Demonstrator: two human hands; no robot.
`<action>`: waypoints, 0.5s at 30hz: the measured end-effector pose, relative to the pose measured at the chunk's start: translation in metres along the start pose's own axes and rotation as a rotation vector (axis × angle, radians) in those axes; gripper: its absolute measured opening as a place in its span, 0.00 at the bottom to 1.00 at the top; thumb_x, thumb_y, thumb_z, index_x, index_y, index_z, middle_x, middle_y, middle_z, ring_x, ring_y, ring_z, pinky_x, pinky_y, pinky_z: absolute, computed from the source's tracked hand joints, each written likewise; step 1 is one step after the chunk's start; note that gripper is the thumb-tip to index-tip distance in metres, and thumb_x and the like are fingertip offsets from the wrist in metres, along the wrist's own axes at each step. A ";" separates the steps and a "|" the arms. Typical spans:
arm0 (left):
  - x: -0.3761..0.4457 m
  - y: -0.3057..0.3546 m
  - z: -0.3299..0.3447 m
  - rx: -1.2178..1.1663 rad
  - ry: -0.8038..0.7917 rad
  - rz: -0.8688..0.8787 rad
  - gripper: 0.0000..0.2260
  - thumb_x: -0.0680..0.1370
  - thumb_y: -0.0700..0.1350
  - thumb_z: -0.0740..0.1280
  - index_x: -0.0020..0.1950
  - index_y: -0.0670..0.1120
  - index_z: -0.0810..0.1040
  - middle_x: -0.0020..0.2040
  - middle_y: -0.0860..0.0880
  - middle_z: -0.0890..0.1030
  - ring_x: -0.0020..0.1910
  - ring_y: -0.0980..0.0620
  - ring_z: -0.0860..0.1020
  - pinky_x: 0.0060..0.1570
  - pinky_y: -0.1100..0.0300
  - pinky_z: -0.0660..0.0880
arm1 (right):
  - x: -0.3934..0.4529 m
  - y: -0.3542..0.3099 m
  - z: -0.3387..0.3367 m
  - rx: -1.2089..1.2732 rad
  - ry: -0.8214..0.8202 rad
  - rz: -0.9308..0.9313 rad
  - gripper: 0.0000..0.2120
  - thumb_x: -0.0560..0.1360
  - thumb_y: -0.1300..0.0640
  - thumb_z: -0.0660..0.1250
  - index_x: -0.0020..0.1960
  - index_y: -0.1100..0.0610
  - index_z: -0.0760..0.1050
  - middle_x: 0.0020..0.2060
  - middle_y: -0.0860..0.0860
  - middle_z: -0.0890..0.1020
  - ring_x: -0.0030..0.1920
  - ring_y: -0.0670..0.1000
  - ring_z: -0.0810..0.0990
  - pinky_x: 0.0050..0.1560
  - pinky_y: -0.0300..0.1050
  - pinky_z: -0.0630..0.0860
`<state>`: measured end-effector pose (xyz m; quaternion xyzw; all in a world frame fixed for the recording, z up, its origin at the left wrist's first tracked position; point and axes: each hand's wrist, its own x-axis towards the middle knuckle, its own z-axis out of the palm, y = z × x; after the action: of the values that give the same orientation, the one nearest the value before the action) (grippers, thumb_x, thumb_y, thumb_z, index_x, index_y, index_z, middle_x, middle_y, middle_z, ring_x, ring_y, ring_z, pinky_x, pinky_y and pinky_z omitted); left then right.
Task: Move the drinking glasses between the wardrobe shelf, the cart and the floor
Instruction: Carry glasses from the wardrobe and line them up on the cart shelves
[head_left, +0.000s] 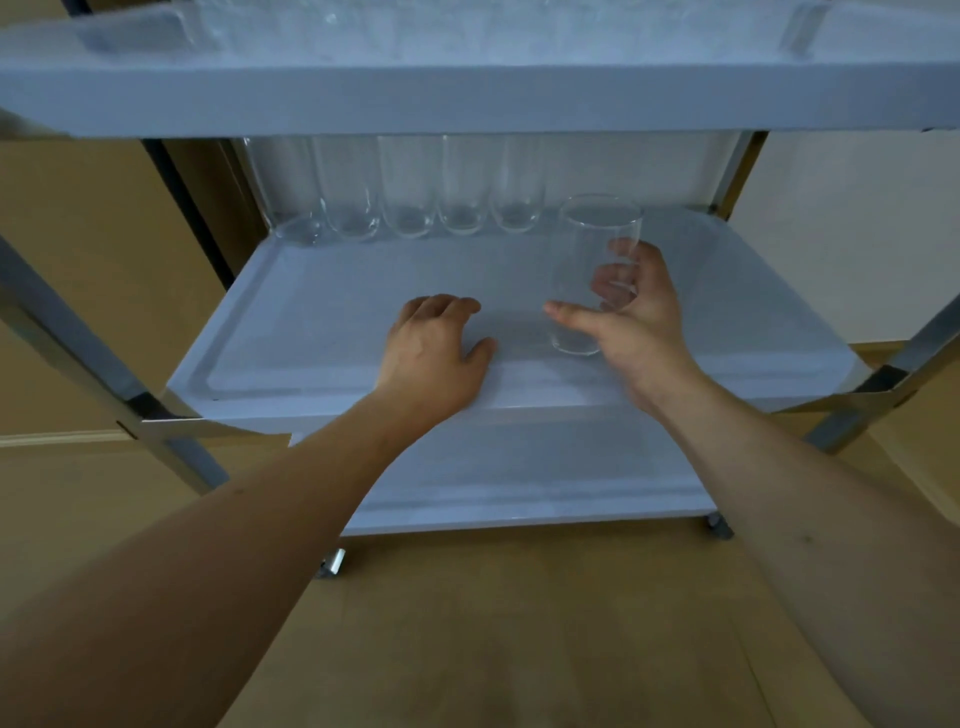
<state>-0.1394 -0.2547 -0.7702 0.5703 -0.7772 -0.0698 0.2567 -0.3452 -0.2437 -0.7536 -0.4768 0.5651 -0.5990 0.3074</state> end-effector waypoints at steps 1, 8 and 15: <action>0.000 0.004 0.004 -0.009 -0.007 0.015 0.21 0.78 0.50 0.70 0.69 0.44 0.78 0.68 0.42 0.78 0.69 0.38 0.71 0.70 0.47 0.68 | 0.002 0.003 -0.002 -0.023 0.000 -0.005 0.42 0.60 0.58 0.86 0.68 0.54 0.69 0.58 0.52 0.77 0.60 0.51 0.78 0.60 0.42 0.77; 0.034 0.019 0.028 0.035 -0.052 0.023 0.22 0.80 0.54 0.66 0.72 0.47 0.74 0.71 0.45 0.75 0.72 0.41 0.67 0.71 0.47 0.66 | 0.021 0.008 -0.017 -0.119 -0.029 -0.003 0.44 0.62 0.55 0.85 0.72 0.54 0.66 0.61 0.49 0.78 0.58 0.52 0.78 0.59 0.47 0.78; 0.049 0.018 0.048 0.111 -0.166 0.003 0.23 0.82 0.59 0.60 0.75 0.52 0.71 0.76 0.49 0.71 0.77 0.43 0.63 0.76 0.45 0.57 | 0.028 0.016 -0.022 -0.142 -0.066 -0.040 0.40 0.64 0.56 0.84 0.69 0.55 0.66 0.61 0.49 0.77 0.58 0.50 0.78 0.60 0.45 0.78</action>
<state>-0.1883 -0.3027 -0.7891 0.5747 -0.7993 -0.0733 0.1594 -0.3780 -0.2638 -0.7610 -0.5281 0.5859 -0.5476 0.2792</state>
